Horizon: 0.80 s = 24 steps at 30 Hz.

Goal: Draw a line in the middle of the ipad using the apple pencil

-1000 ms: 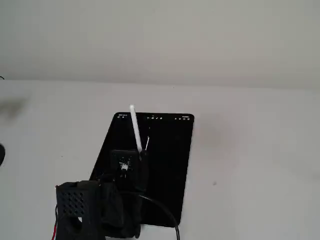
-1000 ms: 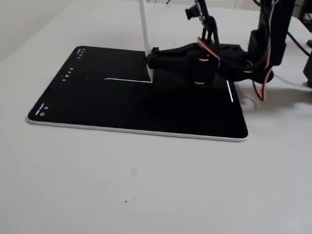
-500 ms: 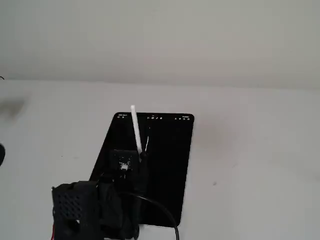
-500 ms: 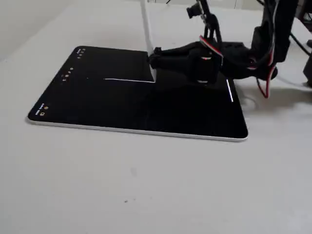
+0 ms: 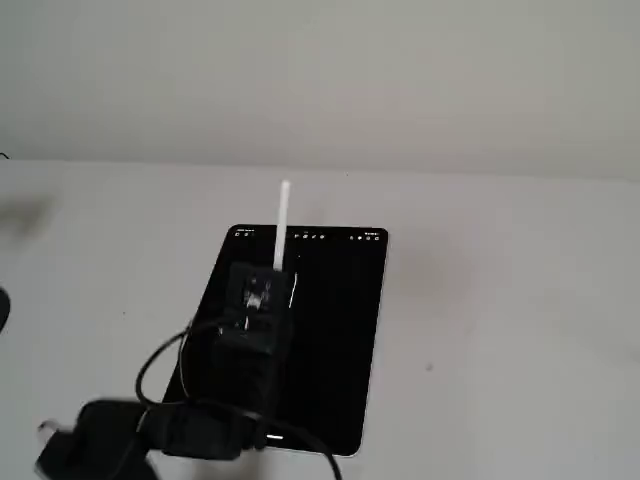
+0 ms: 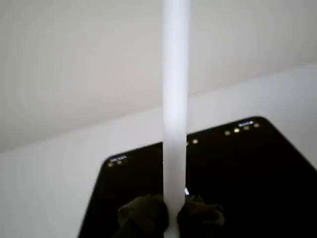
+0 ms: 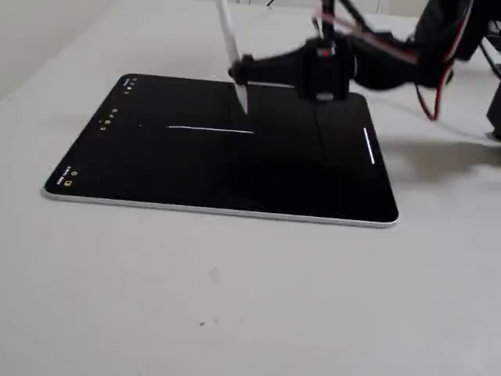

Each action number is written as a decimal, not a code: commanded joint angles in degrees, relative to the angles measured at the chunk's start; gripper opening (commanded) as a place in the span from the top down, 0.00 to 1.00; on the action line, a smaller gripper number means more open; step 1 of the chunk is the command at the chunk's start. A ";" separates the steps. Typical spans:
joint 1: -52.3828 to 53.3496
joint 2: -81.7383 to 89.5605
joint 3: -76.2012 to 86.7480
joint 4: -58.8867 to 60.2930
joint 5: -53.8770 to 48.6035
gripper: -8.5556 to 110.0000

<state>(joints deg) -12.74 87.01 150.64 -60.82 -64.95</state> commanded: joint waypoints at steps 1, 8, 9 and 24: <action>0.79 19.60 -0.44 19.34 10.11 0.93; 5.62 36.56 -6.06 50.36 32.78 0.93; 6.59 38.58 -7.03 55.11 36.39 0.93; 15.21 63.28 -6.50 90.53 57.13 0.93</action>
<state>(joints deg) 1.32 140.98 147.39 21.45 -10.63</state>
